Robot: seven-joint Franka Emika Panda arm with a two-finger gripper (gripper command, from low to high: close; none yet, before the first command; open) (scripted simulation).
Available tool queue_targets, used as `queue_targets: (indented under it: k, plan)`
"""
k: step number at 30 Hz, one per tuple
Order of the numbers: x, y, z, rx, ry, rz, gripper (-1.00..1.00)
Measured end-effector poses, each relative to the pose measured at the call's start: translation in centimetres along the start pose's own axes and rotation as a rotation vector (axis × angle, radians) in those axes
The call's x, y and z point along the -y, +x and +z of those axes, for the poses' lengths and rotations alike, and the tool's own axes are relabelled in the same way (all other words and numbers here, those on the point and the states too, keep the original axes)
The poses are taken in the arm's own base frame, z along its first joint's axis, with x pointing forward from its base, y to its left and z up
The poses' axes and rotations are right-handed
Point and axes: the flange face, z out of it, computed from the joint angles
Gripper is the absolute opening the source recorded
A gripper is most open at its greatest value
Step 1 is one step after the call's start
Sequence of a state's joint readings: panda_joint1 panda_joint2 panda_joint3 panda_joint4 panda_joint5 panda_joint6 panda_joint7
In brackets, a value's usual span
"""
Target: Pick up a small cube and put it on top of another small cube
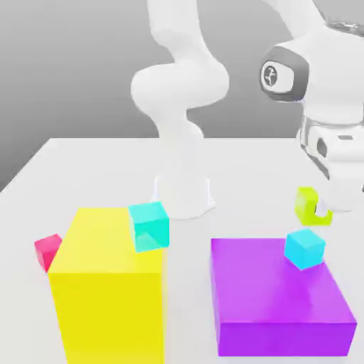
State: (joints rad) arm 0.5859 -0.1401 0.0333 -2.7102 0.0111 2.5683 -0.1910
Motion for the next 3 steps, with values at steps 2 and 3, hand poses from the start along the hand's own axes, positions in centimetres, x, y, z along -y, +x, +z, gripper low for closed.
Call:
queue_targets:
  k: [2,3]
  plan:
    - [0.00,0.00,0.00,0.000,0.000,0.000,1.00]
    - [0.00,0.00,0.00,0.000,0.000,0.000,1.00]
